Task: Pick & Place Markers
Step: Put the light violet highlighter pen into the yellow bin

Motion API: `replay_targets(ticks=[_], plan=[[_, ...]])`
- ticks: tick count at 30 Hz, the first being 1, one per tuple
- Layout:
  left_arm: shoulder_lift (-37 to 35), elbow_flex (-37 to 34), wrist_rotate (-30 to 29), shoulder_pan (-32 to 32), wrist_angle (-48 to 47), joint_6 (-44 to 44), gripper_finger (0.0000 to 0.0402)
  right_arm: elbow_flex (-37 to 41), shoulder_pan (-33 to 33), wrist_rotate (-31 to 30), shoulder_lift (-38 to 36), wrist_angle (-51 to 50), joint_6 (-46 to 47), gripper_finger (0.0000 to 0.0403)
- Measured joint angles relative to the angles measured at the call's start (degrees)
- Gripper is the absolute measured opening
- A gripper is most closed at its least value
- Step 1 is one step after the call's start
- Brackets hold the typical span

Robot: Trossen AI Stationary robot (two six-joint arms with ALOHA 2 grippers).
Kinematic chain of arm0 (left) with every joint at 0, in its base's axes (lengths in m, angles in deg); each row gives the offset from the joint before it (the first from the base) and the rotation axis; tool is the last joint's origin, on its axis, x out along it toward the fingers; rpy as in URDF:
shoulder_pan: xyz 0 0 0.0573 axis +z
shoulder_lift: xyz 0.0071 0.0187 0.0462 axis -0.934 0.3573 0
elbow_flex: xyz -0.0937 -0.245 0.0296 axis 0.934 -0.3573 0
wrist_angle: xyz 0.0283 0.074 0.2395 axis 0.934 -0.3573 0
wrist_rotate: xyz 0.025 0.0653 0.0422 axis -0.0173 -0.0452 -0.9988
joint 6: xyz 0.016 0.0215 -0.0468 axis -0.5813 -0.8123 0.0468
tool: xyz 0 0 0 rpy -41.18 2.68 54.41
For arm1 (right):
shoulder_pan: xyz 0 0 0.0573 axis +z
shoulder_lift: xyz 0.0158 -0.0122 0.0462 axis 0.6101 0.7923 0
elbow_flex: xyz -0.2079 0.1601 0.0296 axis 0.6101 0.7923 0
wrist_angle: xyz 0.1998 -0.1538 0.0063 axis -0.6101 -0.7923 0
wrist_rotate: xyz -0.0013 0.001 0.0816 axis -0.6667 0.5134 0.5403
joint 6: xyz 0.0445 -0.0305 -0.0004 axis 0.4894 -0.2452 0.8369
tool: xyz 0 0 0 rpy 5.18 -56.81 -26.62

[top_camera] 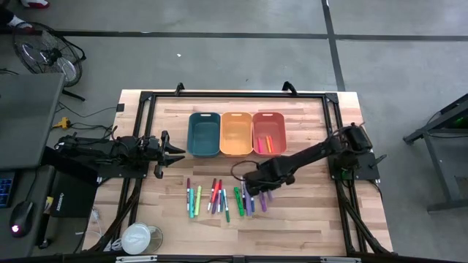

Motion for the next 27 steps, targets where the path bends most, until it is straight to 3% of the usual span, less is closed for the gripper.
replay_targets(ticks=[19,27], plan=[[-0.02,0.00,-0.01,0.01,0.00,0.00,0.0094,-17.12,-10.04,-7.31,-0.42,-0.50,-11.10,0.0056],[-0.01,-0.02,0.00,0.01,-0.02,0.00,0.0094,-19.21,-16.94,-7.37,-0.45,0.09,-16.60,0.0056]])
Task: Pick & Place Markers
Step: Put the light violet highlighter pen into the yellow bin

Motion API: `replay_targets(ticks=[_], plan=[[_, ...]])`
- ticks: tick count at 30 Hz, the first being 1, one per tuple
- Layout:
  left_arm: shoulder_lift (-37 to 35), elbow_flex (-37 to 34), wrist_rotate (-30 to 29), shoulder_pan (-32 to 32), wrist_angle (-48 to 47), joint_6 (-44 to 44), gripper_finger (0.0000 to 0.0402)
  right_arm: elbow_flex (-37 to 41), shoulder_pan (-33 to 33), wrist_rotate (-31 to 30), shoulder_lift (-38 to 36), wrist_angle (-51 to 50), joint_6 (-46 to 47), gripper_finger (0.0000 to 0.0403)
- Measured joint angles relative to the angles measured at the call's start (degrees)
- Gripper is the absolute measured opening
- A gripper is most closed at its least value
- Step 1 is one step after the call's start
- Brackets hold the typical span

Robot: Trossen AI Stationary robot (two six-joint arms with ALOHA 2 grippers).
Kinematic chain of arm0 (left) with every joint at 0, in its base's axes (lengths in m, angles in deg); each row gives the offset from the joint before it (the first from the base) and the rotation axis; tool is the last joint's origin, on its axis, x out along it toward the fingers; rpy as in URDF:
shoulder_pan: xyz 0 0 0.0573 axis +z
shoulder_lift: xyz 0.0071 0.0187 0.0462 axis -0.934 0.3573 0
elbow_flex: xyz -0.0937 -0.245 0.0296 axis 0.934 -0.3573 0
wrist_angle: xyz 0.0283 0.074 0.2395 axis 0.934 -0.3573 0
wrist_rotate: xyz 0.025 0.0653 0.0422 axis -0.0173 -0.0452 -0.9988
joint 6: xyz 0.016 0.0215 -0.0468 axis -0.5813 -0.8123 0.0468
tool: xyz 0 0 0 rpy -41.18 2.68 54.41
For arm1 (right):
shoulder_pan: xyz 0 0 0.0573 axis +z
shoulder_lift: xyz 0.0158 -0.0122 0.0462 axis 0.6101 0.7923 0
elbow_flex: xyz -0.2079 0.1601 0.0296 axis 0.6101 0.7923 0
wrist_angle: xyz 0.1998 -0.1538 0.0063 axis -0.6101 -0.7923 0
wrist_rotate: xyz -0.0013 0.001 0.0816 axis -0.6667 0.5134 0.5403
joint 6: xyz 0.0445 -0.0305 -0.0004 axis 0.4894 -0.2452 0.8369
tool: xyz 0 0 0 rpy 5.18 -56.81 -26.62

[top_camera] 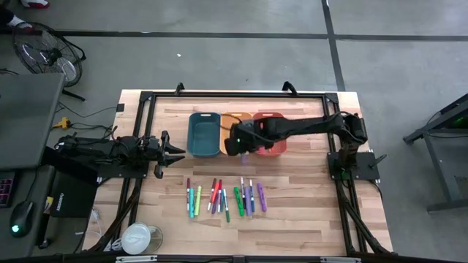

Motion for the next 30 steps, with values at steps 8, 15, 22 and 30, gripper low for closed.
replay_targets(ticks=[8,15,22,30], plan=[[-0.01,0.00,-0.02,0.01,0.00,0.00,0.0094,-0.04,-6.40,1.24,1.91,3.56,-2.94,0.0062],[-0.01,0.01,0.04,-0.01,-0.02,0.00,0.0094,-0.04,-8.77,3.29,6.11,7.47,-3.60,0.0061],[-0.01,0.01,0.02,-0.01,-0.02,0.00,0.0094,-0.04,-9.36,3.11,8.58,7.66,-3.53,0.0067],[0.00,0.01,0.02,-0.01,-0.02,0.00,0.0094,-0.04,-9.31,1.98,9.05,5.86,-3.58,0.0074]])
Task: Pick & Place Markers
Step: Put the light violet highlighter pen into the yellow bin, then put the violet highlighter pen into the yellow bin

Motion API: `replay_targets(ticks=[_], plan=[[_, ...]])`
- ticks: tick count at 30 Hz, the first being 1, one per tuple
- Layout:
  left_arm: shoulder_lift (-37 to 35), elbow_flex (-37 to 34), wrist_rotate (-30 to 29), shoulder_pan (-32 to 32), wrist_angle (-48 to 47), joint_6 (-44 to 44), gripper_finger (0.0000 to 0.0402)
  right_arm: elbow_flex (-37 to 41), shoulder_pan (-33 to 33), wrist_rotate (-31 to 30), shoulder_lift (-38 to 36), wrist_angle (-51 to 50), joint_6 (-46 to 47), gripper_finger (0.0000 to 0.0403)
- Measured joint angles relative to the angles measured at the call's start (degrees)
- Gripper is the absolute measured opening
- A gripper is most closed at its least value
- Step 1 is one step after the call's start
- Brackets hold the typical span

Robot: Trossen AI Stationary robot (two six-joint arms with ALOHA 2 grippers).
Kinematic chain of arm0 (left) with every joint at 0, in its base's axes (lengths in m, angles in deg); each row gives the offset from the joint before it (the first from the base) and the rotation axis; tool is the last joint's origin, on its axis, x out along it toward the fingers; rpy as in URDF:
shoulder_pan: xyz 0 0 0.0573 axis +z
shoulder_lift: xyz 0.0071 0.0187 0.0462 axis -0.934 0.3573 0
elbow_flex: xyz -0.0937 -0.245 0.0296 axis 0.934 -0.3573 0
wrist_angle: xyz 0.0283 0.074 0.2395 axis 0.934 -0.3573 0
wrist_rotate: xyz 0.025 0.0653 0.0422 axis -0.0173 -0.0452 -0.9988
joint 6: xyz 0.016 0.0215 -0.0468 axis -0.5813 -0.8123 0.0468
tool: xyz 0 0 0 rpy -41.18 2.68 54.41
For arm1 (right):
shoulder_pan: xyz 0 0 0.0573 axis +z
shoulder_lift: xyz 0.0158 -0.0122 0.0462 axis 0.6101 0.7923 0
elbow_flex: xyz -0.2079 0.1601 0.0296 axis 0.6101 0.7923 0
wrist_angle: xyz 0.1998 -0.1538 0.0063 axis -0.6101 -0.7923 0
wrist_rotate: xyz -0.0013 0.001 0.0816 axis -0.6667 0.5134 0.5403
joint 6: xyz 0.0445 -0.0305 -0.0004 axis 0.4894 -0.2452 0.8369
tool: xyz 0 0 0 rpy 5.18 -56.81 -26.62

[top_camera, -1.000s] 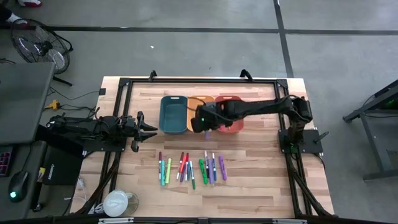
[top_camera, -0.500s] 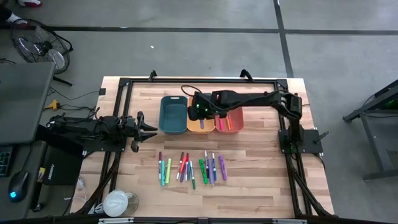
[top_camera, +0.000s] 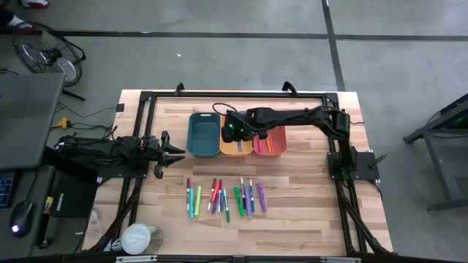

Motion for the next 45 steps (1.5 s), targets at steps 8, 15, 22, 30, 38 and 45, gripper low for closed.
replay_targets(ticks=[8,15,22,30,38,45], plan=[[-0.01,-0.01,-0.02,0.01,0.00,0.00,0.0094,0.00,0.00,0.07,0.00,-1.82,0.37,0.0077],[0.00,-0.01,-0.02,0.01,0.00,0.00,0.0094,0.00,0.12,0.31,0.00,-1.80,0.39,0.0078],[0.00,0.00,-0.02,-0.01,0.00,0.00,0.0094,0.00,0.52,-0.17,0.00,-1.78,0.42,0.0078],[-0.01,0.00,-0.04,0.00,0.00,0.00,0.0094,0.00,0.76,-0.26,0.00,-1.65,0.42,0.0082],[0.00,-0.01,-0.03,0.00,0.00,0.00,0.0094,0.00,0.80,-0.28,0.00,-1.40,0.85,0.0138],[0.01,-0.01,-0.02,-0.01,0.00,-0.02,0.0094,0.02,2.19,-2.03,-3.03,-0.33,-0.05,0.0177]])
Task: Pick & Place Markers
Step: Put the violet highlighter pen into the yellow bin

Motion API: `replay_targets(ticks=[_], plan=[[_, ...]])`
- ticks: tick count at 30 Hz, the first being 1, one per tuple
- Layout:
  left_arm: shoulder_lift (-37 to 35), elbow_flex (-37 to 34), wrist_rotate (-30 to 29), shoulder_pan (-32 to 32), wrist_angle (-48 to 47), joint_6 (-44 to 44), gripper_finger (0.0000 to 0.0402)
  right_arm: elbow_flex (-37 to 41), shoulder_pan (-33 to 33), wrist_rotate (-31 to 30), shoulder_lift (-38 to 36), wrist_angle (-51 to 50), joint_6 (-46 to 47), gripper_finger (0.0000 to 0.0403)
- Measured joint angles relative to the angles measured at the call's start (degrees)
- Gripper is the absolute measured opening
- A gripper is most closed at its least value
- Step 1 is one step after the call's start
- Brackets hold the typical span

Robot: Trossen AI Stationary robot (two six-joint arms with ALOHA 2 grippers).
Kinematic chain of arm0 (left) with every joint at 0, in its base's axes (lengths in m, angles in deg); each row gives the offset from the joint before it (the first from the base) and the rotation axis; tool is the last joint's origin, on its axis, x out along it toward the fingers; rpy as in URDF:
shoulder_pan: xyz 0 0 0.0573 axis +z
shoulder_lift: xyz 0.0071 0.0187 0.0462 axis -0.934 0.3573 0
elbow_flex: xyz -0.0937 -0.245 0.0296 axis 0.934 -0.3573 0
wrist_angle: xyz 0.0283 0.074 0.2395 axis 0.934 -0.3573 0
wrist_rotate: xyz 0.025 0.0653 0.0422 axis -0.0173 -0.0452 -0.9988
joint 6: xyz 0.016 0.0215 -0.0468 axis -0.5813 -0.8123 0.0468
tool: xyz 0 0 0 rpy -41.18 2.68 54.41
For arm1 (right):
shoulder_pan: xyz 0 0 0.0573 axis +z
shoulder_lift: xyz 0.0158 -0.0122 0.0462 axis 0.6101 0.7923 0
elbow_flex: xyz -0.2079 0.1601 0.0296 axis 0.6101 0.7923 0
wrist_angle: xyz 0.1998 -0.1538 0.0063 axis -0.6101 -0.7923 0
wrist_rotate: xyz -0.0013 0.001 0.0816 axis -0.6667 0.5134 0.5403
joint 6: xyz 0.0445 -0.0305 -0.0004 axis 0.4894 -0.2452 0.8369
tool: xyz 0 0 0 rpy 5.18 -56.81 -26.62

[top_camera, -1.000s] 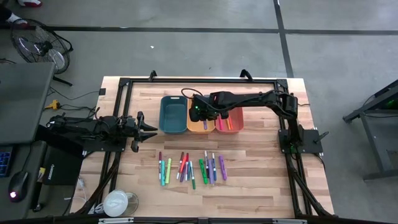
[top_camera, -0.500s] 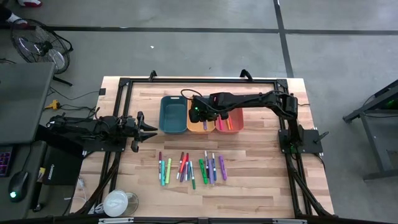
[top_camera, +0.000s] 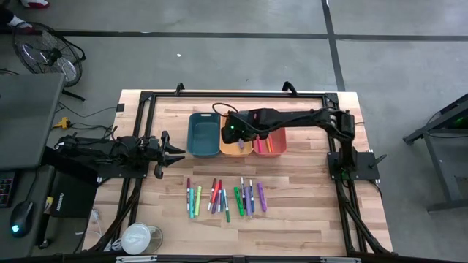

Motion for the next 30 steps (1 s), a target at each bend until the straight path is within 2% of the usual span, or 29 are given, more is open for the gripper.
replay_targets(ticks=[9,18,25,30], plan=[[-0.02,0.00,-0.02,0.02,0.00,0.00,0.0094,-0.02,6.91,-1.94,-4.60,-10.20,2.70,0.0175],[-0.02,0.00,-0.02,0.02,0.00,0.02,0.0094,-0.02,15.64,-0.46,-5.08,-26.61,13.76,0.0179],[-0.02,0.02,0.00,0.00,0.00,0.02,0.0094,-0.02,21.18,0.45,-4.60,-28.85,20.30,0.0187],[-0.02,0.00,0.00,0.00,0.00,0.02,0.0094,-0.02,24.03,3.24,-1.23,-28.57,23.44,0.0194]])
